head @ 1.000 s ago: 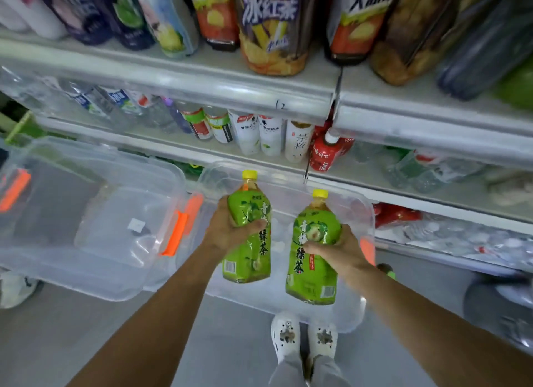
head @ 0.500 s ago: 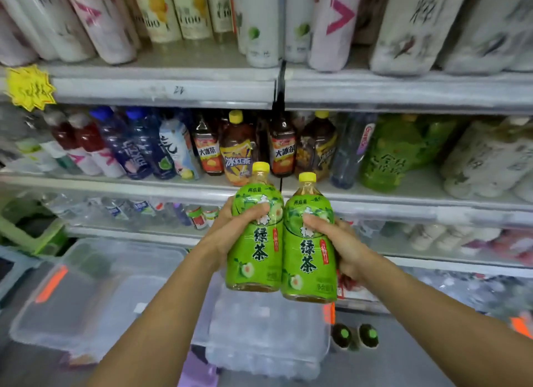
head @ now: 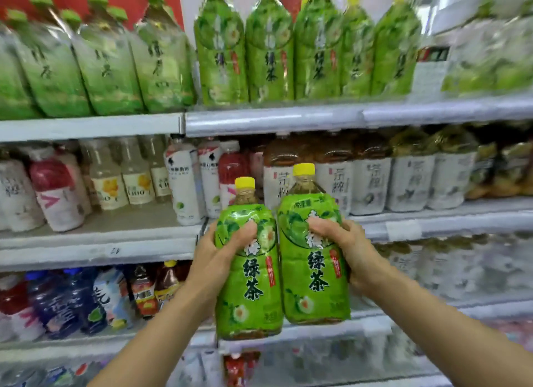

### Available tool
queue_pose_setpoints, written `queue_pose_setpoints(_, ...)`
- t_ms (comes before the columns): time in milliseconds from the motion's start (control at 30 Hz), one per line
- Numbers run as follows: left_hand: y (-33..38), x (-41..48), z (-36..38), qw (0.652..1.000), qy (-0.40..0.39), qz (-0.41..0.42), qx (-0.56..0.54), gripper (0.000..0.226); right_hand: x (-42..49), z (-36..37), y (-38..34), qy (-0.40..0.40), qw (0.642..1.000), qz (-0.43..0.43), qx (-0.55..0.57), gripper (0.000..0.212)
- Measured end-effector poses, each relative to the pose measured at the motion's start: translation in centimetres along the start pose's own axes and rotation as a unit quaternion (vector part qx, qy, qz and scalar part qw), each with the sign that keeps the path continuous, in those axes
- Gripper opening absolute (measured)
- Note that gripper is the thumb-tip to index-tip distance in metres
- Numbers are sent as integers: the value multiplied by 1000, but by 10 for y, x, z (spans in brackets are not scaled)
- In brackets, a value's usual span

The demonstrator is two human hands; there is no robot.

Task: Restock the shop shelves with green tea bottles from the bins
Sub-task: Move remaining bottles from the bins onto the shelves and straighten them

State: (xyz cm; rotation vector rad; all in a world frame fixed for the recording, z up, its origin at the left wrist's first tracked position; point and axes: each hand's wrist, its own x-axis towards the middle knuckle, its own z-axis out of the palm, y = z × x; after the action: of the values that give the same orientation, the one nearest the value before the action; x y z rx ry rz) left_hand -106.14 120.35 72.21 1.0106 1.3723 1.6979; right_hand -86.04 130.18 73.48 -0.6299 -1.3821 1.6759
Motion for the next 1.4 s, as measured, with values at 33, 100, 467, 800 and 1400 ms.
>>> queue_pose_setpoints(33,10,7,13,1000,-2,18,1,106,1,-7,-18,1,1000,-15,-8,70)
queue_pose_setpoints(100,28,19,40,998,-2,56,2,112,5,-24,-51,0,999,-46,-24,67)
queue_pose_setpoints(467,118,92,166,984,10,168,-61,87,64,-98,-220,7,963,-259,-79,50)
queue_pose_setpoints(800,158,136,201,979,61,176,-86,60,159,-93,-295,11,940,-338,-36,29)
queue_pose_setpoints(1400,156,142,196,982,20,177,-58,74,218,-95,-271,76,887,-415,-188,33)
